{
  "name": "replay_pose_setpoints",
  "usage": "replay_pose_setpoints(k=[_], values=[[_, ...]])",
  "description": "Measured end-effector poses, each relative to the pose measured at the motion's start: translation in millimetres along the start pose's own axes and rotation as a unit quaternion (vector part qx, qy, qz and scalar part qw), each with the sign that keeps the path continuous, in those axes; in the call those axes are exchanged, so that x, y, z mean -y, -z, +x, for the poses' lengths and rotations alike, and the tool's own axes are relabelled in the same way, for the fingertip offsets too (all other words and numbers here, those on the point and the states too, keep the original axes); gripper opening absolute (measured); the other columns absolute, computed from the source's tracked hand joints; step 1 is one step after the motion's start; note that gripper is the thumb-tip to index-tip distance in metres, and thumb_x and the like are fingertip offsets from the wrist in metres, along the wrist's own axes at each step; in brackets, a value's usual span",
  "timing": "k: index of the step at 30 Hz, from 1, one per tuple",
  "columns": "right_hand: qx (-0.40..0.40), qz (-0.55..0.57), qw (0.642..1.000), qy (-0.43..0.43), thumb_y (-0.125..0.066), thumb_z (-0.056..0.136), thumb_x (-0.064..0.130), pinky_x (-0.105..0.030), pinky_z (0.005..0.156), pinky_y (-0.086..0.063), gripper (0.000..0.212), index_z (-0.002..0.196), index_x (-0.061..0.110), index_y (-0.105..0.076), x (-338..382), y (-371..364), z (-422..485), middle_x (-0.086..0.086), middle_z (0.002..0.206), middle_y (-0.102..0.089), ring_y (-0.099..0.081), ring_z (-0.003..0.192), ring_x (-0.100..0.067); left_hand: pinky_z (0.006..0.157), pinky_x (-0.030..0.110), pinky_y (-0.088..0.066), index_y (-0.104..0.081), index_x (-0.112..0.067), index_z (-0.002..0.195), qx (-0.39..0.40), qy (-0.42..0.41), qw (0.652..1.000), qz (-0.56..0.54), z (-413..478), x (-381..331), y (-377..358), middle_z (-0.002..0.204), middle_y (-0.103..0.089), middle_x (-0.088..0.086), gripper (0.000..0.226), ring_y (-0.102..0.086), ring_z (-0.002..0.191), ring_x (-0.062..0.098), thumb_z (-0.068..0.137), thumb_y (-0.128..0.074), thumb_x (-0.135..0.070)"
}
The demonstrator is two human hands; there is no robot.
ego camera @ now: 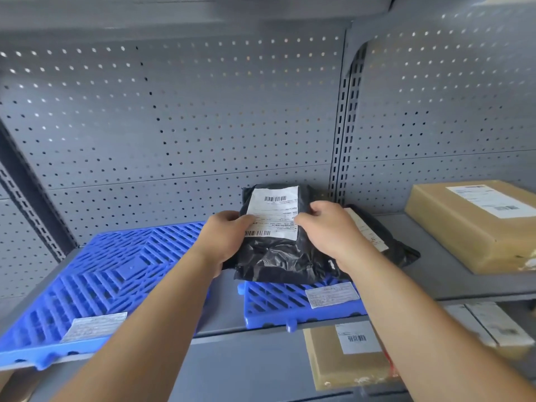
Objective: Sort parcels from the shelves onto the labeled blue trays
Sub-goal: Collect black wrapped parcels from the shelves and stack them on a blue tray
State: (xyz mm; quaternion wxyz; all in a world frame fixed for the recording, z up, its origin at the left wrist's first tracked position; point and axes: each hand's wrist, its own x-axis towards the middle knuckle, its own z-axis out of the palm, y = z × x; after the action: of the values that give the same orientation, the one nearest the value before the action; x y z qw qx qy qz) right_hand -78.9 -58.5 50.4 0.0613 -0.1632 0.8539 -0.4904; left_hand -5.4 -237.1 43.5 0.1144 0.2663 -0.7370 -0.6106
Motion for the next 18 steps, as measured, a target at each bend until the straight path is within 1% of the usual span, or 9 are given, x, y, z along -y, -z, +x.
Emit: replay_pose_setpoints(k=[3, 5, 8, 10, 13, 14, 16, 17, 18], values=[[0.005, -0.037, 0.999, -0.006, -0.054, 0.083, 0.035, -0.034, 0.058, -0.041, 0.032, 0.094, 0.007, -0.066, 0, -6, 3, -0.009, 0.078, -0.07, -0.061, 0.065, -0.022, 0.041, 0.019, -0.047, -0.072, -0.009, 0.102, 0.015, 0.005, 1.0, 0.014, 5, 7, 3, 0.072, -0.073, 0.004, 0.021, -0.064, 0.044, 0.012, 0.098, -0.062, -0.027], [0.003, -0.056, 0.998, -0.006, -0.053, 0.082, 0.036, -0.034, 0.058, -0.041, 0.034, 0.095, 0.008, -0.067, 2, -8, 4, -0.012, 0.081, -0.071, -0.06, 0.065, -0.022, 0.046, 0.021, -0.05, -0.073, -0.01, 0.103, 0.024, 0.009, 1.0, 0.016, 7, 9, 6, 0.08, -0.077, 0.008, 0.021, -0.069, 0.053, 0.017, 0.098, -0.062, -0.027], [0.0, -0.072, 0.997, -0.015, -0.053, 0.084, 0.036, -0.033, 0.057, -0.039, 0.032, 0.092, 0.006, -0.063, 8, -11, 4, -0.003, 0.072, -0.061, -0.056, 0.062, -0.022, 0.05, 0.025, -0.053, -0.073, -0.01, 0.105, 0.041, 0.02, 0.999, 0.005, 11, 11, 11, 0.087, -0.079, 0.012, 0.022, -0.075, 0.067, 0.026, 0.098, -0.062, -0.027], [-0.002, -0.075, 0.997, -0.023, -0.053, 0.087, 0.036, -0.033, 0.057, -0.037, 0.032, 0.092, 0.005, -0.06, 10, -12, 3, -0.001, 0.072, -0.054, -0.051, 0.063, -0.019, 0.049, 0.023, -0.051, -0.073, -0.011, 0.108, 0.054, 0.015, 0.998, 0.008, 12, 12, 15, 0.087, -0.08, 0.01, 0.023, -0.076, 0.069, 0.025, 0.098, -0.062, -0.029], [-0.013, -0.071, 0.997, -0.017, -0.053, 0.09, 0.037, -0.036, 0.064, -0.046, 0.03, 0.102, 0.011, -0.059, 12, -12, 0, 0.002, 0.08, -0.061, -0.061, 0.074, -0.022, 0.051, 0.023, -0.053, -0.071, -0.016, 0.112, 0.05, 0.008, 0.999, 0.001, 14, 14, 20, 0.089, -0.08, 0.005, 0.023, -0.076, 0.07, 0.02, 0.097, -0.064, -0.032], [-0.019, -0.071, 0.997, -0.015, -0.053, 0.092, 0.037, -0.038, 0.073, -0.051, 0.029, 0.109, 0.014, -0.058, 13, -11, -2, 0.002, 0.086, -0.062, -0.065, 0.083, -0.022, 0.055, 0.027, -0.056, -0.07, -0.018, 0.114, 0.039, 0.006, 0.999, -0.002, 15, 15, 21, 0.093, -0.08, 0.004, 0.025, -0.077, 0.073, 0.021, 0.095, -0.065, -0.034], [-0.028, -0.077, 0.997, -0.006, -0.053, 0.095, 0.036, -0.041, 0.087, -0.052, 0.032, 0.123, 0.019, -0.053, 15, -10, -5, 0.0, 0.1, -0.062, -0.063, 0.092, -0.02, 0.073, 0.04, -0.064, -0.066, -0.022, 0.123, 0.018, -0.003, 1.0, 0.0, 18, 16, 22, 0.107, -0.076, 0.003, 0.037, -0.077, 0.086, 0.024, 0.09, -0.068, -0.04], [-0.035, -0.082, 0.996, 0.002, -0.053, 0.096, 0.036, -0.04, 0.089, -0.052, 0.034, 0.127, 0.02, -0.052, 15, -10, -5, -0.002, 0.108, -0.063, -0.06, 0.092, -0.019, 0.08, 0.043, -0.063, -0.063, -0.023, 0.126, 0.01, -0.012, 1.0, 0.008, 18, 16, 22, 0.113, -0.073, 0.001, 0.041, -0.076, 0.09, 0.024, 0.09, -0.068, -0.041], [-0.043, -0.089, 0.995, 0.008, -0.053, 0.096, 0.036, -0.039, 0.088, -0.051, 0.037, 0.13, 0.02, -0.051, 15, -10, -5, -0.003, 0.115, -0.062, -0.057, 0.093, -0.018, 0.083, 0.041, -0.062, -0.06, -0.024, 0.128, 0.003, -0.025, 1.0, 0.019, 17, 15, 21, 0.117, -0.07, -0.002, 0.042, -0.074, 0.093, 0.022, 0.091, -0.067, -0.042]])
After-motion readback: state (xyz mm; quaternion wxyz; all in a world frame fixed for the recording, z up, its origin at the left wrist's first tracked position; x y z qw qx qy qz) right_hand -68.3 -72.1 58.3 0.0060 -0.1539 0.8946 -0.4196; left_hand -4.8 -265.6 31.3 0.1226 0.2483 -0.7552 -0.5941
